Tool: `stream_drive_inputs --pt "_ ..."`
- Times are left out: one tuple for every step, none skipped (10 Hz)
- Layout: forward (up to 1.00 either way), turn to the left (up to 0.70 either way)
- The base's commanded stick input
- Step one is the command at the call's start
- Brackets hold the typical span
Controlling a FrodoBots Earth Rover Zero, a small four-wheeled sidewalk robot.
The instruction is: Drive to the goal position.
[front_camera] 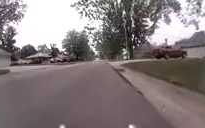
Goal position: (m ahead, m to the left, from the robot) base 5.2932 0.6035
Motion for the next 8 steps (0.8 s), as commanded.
stream_drive_inputs --pt "1.0 0.02" --pt "1.0 0.02" --pt "1.0 0.02" --pt "1.0 0.01" --pt "1.0 0.0" --pt "1.0 0.0" --pt "1.0 0.0" --pt "1.0 0.0"
